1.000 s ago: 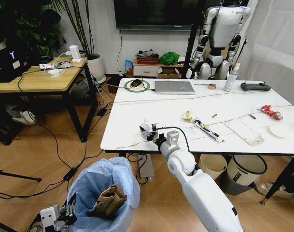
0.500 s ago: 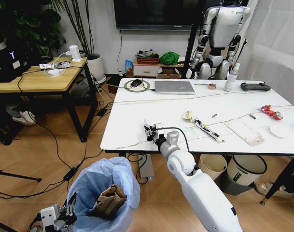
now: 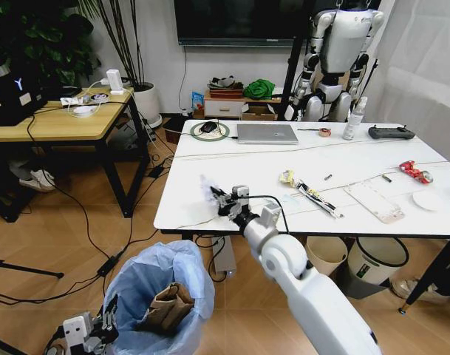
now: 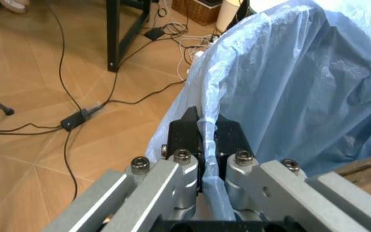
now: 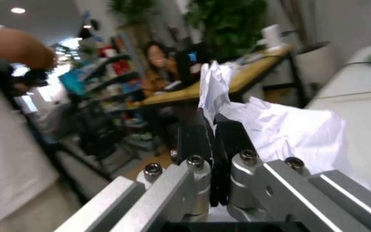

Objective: Pick up the trash bin and place the trash from the table into it.

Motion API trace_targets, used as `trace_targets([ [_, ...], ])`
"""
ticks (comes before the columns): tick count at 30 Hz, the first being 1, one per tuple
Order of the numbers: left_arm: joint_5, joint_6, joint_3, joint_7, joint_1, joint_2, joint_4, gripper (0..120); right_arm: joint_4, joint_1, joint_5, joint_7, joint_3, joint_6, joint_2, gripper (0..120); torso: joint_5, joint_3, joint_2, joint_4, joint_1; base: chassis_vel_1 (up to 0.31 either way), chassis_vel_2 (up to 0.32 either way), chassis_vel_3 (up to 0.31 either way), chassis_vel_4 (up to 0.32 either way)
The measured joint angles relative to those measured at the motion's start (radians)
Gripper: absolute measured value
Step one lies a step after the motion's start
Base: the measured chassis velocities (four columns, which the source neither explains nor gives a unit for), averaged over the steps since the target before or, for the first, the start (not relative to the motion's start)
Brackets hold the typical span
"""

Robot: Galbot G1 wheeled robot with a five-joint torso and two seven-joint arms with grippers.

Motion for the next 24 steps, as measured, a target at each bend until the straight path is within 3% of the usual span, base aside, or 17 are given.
trace_targets([
  [6,-0.004,0.007,-0.004,0.000,0.002,0.002,-0.013,0,0.131,-0.059,0.032,-0.054,-0.160,0.054,-0.123,0,-0.0001,0.000,0.000,-0.0002,0.000,0.000,0.000,0.000,0.000],
  [12,-0.005,0.016,-0.001,-0.003,-0.001,-0.002,-0.022,0,0.146,-0.085,0.003,-0.099,-0.274,0.082,-0.189,0,0.0001,0.000,0.000,0.0000,0.000,0.000,0.000,0.000,0.000],
  [24,-0.041,0.063,0.015,-0.039,0.000,-0.006,-0.047,0,0.199,-0.130,0.007,-0.130,-0.326,0.095,-0.261,0,0.0000,0.000,0.000,-0.0001,0.000,0.000,0.000,0.000,0.000],
])
